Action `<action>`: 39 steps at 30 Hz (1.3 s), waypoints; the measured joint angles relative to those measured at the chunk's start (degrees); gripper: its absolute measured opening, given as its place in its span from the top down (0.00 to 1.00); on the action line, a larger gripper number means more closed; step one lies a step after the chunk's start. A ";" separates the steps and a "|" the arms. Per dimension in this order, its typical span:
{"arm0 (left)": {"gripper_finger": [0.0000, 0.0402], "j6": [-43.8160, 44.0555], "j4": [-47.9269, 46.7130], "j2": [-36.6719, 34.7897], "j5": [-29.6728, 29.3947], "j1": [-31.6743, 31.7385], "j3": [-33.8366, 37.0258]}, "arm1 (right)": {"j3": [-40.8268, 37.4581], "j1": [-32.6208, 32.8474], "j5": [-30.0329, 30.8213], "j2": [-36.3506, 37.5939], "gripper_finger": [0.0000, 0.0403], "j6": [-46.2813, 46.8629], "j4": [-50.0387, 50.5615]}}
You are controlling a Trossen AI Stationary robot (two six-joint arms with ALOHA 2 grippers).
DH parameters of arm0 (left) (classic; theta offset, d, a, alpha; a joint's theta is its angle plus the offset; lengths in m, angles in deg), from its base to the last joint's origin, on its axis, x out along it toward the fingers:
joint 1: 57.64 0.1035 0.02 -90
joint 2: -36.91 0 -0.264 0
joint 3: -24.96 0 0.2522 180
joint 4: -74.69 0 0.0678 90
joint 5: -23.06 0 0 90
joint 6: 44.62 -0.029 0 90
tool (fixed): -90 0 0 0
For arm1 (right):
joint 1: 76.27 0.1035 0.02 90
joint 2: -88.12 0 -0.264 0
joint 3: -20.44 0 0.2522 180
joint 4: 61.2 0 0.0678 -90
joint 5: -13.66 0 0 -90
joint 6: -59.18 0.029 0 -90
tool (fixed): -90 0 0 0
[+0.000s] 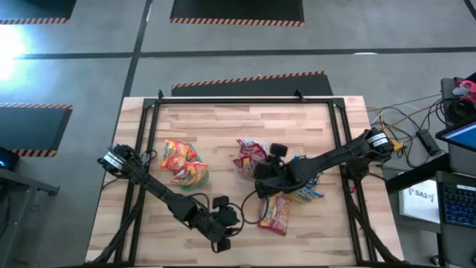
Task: Sort Maruchan noodles
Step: Put the red noodle pack into the white bin
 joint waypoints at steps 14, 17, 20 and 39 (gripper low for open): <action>0.73 1.18 5.13 3.11 -11.37 0.56 0.11 | 5.02 6.57 -17.04 -0.44 0.69 35.21 6.80; 0.73 1.24 10.05 5.80 -10.02 1.29 0.11 | 4.85 10.08 -17.35 -1.13 0.69 41.04 6.70; 0.73 1.74 13.96 7.41 -9.98 2.19 0.11 | 4.73 13.37 -17.27 -2.11 0.69 45.79 5.57; 0.73 14.63 15.69 7.63 -10.07 4.00 0.11 | 4.40 21.81 -22.84 -14.29 0.69 50.80 2.91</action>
